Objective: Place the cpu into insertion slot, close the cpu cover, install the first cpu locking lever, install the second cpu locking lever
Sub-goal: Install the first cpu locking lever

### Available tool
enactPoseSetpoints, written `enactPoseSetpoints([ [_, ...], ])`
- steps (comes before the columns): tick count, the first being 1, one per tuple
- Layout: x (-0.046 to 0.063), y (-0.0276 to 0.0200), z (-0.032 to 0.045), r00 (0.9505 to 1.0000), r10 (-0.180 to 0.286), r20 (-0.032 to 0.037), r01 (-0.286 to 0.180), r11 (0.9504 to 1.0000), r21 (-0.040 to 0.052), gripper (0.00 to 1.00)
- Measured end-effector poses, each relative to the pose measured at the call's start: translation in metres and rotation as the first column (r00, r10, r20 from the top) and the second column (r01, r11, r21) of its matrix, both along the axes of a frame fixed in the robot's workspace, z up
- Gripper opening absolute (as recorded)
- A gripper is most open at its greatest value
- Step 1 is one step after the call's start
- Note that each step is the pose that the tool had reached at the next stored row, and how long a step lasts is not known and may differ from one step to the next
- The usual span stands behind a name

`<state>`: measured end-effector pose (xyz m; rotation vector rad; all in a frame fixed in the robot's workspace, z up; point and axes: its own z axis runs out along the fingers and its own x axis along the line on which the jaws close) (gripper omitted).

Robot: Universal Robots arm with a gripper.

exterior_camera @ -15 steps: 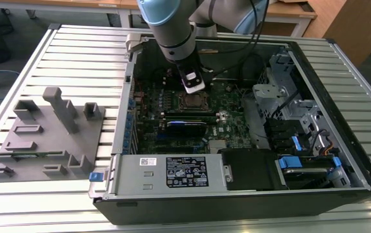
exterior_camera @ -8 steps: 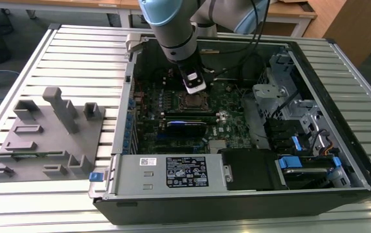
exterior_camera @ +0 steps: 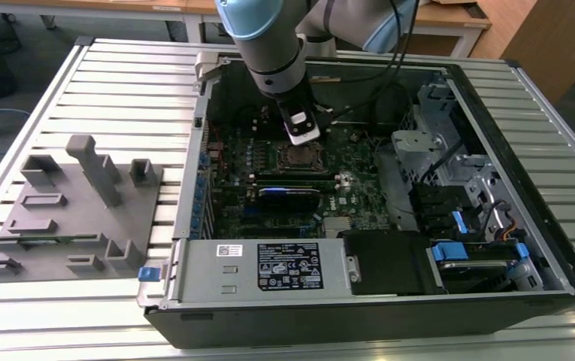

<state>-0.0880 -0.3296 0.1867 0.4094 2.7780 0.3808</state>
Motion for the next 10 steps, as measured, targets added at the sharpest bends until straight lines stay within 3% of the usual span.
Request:
enactPoseSetpoints([
  [5, 0.0, 0.0, 0.0051, 1.0, 0.0, -0.0001, 0.0, 1.0, 0.0042, 0.11],
  [10, 0.0, -0.0004, 0.0052, 1.0, 0.0, -0.0001, 0.0, 1.0, 0.0052, 0.11],
])
